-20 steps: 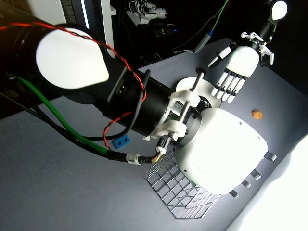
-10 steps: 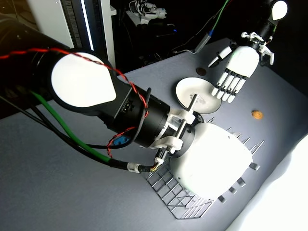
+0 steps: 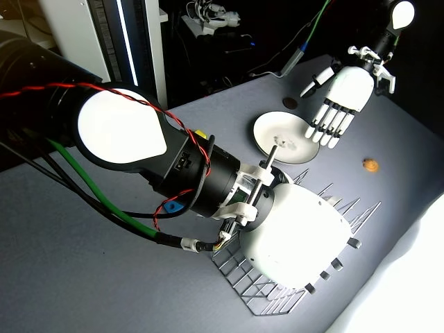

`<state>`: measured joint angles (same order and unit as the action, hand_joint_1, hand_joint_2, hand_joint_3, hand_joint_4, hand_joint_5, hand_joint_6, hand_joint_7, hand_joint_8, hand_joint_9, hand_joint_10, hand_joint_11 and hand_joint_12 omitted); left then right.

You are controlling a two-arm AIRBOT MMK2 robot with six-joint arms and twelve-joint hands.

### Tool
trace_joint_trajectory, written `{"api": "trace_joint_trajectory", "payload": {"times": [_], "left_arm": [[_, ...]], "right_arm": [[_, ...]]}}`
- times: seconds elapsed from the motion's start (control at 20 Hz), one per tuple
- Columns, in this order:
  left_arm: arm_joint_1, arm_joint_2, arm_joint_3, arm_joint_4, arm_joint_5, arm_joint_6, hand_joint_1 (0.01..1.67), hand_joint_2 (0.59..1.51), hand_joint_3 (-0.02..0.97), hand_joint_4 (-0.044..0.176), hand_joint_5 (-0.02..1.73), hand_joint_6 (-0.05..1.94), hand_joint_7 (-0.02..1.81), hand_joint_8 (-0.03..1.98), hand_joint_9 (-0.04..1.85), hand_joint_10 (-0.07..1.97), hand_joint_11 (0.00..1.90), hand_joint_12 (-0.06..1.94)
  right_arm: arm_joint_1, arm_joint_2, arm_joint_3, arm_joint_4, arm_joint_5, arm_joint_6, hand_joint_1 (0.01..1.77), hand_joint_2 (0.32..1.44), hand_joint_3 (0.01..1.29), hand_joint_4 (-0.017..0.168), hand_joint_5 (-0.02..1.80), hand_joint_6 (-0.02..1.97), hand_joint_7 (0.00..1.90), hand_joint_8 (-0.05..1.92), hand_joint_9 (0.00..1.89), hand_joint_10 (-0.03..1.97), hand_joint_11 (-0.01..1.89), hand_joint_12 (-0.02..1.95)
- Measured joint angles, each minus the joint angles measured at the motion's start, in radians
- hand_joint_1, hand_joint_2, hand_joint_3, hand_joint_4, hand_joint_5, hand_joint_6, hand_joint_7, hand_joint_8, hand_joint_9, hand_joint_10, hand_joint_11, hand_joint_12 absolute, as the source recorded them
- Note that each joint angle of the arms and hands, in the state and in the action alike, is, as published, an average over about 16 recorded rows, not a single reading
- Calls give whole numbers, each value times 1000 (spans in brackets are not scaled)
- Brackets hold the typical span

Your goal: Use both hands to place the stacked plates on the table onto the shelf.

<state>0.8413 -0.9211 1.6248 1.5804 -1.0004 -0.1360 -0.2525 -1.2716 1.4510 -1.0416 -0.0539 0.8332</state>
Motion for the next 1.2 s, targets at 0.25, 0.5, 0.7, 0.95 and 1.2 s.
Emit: {"api": "trace_joint_trajectory", "payload": {"times": [0.25,0.5,0.7,0.95,1.2], "left_arm": [[1,0,0,2,1,0,23,1192,19,7,26,19,12,2,14,3,22,15],[9,-2,0,2,2,0,23,1192,19,7,25,19,6,-4,14,4,22,15],[24,-4,-1,-3,8,0,22,1193,19,7,25,19,0,-9,16,4,22,15],[53,-8,-6,-12,22,-1,22,1194,19,6,28,19,-8,-15,20,8,22,14],[86,-10,-13,-19,42,-7,22,1196,19,5,30,10,-11,-19,26,17,22,14]], "right_arm": [[10,3,-10,0,4,-2,1195,1087,17,-6,745,611,920,311,937,204,570,1139],[31,11,-25,0,21,-26,1151,1080,17,-5,728,291,884,55,873,112,442,1167],[63,22,-45,-2,50,-80,1129,1067,17,-3,729,86,847,20,833,67,361,1170],[108,40,-96,-4,93,-231,1115,1054,17,-4,737,71,809,14,799,42,312,1172],[138,58,-188,-6,131,-437,1106,1057,17,-4,713,65,752,14,730,29,250,1169]]}}
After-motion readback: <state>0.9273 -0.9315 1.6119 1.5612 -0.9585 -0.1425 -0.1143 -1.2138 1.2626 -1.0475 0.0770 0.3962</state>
